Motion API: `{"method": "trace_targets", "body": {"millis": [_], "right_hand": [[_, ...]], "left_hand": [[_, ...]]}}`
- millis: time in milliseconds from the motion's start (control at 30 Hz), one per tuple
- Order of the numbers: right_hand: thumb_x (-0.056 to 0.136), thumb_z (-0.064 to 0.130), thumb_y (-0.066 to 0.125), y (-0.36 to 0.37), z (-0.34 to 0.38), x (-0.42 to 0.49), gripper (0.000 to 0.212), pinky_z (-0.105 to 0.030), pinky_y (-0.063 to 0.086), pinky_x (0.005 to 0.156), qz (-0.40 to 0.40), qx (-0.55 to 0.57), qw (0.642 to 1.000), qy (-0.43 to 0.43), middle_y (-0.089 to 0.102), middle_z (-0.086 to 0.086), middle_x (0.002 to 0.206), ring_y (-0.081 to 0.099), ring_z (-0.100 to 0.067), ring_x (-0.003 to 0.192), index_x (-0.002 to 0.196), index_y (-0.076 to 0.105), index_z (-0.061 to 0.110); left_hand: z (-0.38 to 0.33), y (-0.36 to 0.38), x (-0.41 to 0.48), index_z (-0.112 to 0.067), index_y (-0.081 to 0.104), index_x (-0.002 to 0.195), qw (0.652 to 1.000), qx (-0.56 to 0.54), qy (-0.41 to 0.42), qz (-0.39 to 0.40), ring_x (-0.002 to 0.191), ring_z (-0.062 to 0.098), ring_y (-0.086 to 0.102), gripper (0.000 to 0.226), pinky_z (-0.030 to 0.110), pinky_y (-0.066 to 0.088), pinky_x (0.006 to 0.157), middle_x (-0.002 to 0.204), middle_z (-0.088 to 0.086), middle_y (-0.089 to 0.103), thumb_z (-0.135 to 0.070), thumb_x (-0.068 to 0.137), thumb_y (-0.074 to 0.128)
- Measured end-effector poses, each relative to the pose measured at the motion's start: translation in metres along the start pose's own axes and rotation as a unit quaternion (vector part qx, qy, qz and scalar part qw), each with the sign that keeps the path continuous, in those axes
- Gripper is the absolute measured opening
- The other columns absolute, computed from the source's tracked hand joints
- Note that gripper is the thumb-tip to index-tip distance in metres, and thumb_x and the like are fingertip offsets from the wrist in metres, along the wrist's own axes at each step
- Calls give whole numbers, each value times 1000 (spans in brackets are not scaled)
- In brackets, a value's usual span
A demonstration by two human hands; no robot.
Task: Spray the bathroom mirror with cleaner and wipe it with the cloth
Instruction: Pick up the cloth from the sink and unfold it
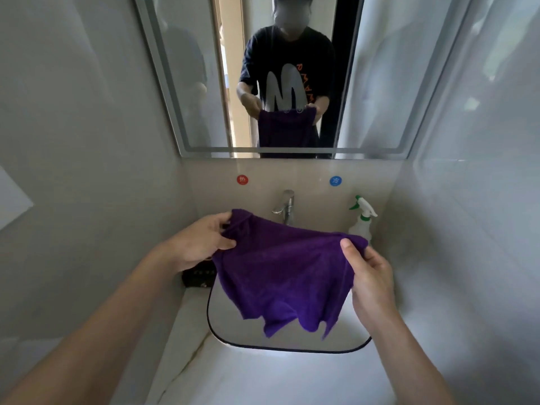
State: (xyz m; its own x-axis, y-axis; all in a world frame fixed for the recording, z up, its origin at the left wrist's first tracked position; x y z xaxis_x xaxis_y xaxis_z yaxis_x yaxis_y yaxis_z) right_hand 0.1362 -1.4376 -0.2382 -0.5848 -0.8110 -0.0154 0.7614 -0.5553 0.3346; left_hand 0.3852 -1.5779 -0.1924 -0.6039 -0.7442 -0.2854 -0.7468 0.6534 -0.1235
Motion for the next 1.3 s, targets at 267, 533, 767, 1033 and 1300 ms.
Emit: {"method": "trace_targets", "body": {"millis": [267,533,767,1033,1300], "right_hand": [[96,20,69,-16,19,7,21,-45,55,85,-37,21,999,-5,72,-19,89,69,-33,86,81,75,7],[100,0,55,-35,16,10,24,-53,54,101,-88,20,996,-27,76,-17,109,71,-36,109,100,76,12],[93,-4,64,-42,28,4,14,-59,53,100,-61,28,997,-33,71,-32,110,69,-46,103,102,73,0],[88,18,77,-45,32,3,5,-60,56,93,-124,-70,989,-48,77,-19,95,72,-41,97,86,78,14],[99,15,63,-31,79,-2,21,-40,47,105,-6,-31,989,-145,62,8,138,64,-13,122,93,82,21]], "left_hand": [[-55,-36,9,-13,59,118,973,165,25,-159,80,16,70,16,26,57,64,99,7,72,-9,102,59],[-80,-21,2,-23,62,129,982,19,115,-149,85,15,73,48,23,59,70,106,11,74,11,101,43],[-78,-20,-9,-25,63,131,987,66,89,-116,106,15,71,62,22,63,79,124,0,70,20,99,35],[-70,-18,-20,-22,65,125,974,149,93,-145,99,16,70,54,19,60,63,121,-3,66,17,100,37],[-101,-45,-40,-40,68,103,919,160,236,-273,103,12,69,56,24,52,94,108,-7,73,14,95,55]]}}
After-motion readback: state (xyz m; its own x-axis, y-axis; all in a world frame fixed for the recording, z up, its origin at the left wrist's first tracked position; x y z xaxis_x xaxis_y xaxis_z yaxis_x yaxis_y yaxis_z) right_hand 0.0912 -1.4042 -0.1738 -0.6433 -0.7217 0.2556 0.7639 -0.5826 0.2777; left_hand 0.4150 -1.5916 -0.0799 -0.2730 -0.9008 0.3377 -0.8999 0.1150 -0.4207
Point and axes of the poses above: each hand's wrist, its own x-axis towards the middle knuckle, its own y-axis out of the palm, z = x × y, the point moved 7 cm from there along x, towards the middle knuckle
